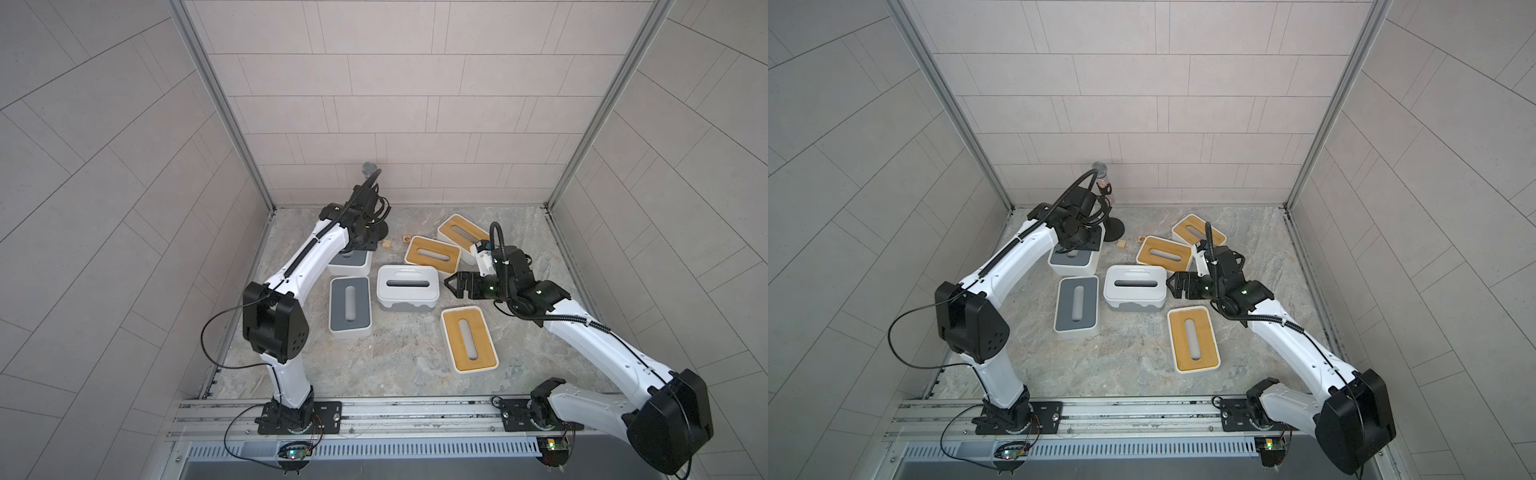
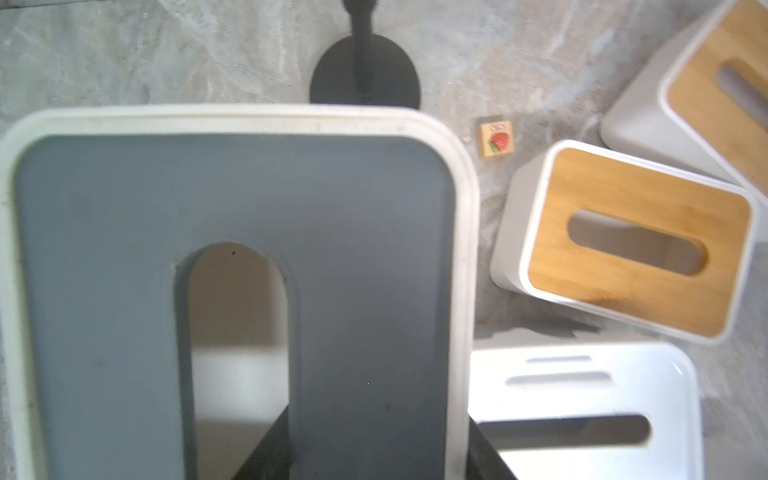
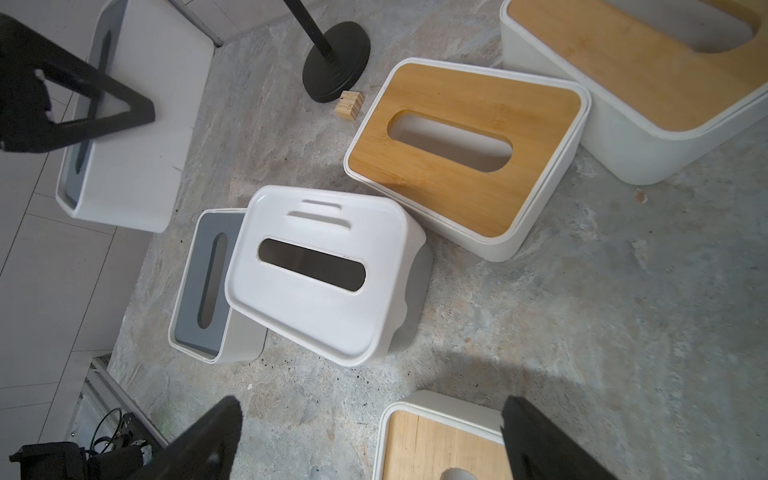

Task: Stack the tissue boxes
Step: Pick up the tissue box from the center of the board, then place the tissue box at the tissue box.

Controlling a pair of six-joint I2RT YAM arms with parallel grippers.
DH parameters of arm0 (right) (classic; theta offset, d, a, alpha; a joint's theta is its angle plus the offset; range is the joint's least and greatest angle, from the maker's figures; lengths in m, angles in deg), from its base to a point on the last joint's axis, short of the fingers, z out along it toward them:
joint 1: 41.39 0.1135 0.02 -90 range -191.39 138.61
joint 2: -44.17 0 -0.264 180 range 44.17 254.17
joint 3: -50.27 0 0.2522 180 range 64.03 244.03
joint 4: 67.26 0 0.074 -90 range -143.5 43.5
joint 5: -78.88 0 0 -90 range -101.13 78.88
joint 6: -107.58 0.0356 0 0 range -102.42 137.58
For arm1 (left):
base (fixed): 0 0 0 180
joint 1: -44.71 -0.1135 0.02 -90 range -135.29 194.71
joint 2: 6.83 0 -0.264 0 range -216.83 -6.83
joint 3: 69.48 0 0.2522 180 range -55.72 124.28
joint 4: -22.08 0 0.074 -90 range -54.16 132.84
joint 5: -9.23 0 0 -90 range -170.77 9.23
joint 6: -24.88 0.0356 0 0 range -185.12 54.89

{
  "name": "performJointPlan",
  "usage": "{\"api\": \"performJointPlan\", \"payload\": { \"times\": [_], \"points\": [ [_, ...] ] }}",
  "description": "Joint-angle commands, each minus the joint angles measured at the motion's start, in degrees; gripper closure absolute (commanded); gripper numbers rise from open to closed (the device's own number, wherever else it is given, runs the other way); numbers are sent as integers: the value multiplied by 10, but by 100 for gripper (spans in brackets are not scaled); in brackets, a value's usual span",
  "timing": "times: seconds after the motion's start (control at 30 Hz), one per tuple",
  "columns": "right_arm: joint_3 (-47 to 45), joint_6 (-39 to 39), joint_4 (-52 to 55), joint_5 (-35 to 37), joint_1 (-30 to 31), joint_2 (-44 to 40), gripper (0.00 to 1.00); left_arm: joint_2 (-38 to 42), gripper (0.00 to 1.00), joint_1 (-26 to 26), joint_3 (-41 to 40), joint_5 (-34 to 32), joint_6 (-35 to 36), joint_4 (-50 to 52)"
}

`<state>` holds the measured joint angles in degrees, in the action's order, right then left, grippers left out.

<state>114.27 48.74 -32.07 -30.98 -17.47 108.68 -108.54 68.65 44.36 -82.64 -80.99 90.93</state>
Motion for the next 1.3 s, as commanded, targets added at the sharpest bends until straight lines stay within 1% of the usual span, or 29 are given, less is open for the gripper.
{"api": "performJointPlan", "payload": {
  "times": [0.0, 0.07, 0.13, 0.17, 0.2, 0.23, 0.33, 0.4, 0.5, 0.67, 0.87, 1.0, 1.07, 1.17, 1.23, 1.27],
  "points": [
    [-4, 9, 20, 24, -2, -29, 1, 42, 70, 51, 2, 38, 40, 31],
    [-11, 9, 25, 23, -3, -39, 1, 57, 70, 86, -3, 36, 60, 31],
    [-18, 15, 28, 19, -3, -47, 1, 62, 69, 111, -11, 56, 84, 29],
    [-23, 17, 29, 20, -3, -54, 1, 62, 69, 125, -12, 55, 96, 29],
    [-28, 19, 30, 25, -4, -60, 1, 61, 69, 137, -14, 49, 108, 30],
    [-35, 19, 33, 33, -3, -67, 1, 59, 67, 150, -15, 41, 121, 29],
    [-50, 19, 36, 54, -3, -87, 1, 48, 66, 174, -22, 46, 165, 24],
    [-59, 21, 29, 55, -3, -95, 1, 36, 66, 179, -19, 43, 176, 25],
    [-66, 23, 27, 54, -3, -98, 1, 18, 66, 181, -14, 67, 194, 28],
    [-74, 24, 8, 38, -3, -102, 1, -15, 65, 181, -2, 78, 232, 35],
    [-81, 23, 3, 46, -3, -107, 1, -55, 64, 181, 19, 69, 249, 45],
    [-84, 24, -1, 47, -4, -108, 1, -79, 64, 181, 30, 76, 254, 51],
    [-86, 23, -2, 50, -3, -109, 1, -84, 62, 181, 30, 74, 255, 51],
    [-86, 20, -3, 52, -4, -107, 1, -88, 55, 181, 25, 71, 258, 50],
    [-87, 20, -4, 54, -3, -108, 1, -88, 45, 181, 18, 68, 258, 49],
    [-87, 20, -4, 54, -4, -108, 1, -87, 43, 181, 16, 67, 259, 48]
  ]
}}
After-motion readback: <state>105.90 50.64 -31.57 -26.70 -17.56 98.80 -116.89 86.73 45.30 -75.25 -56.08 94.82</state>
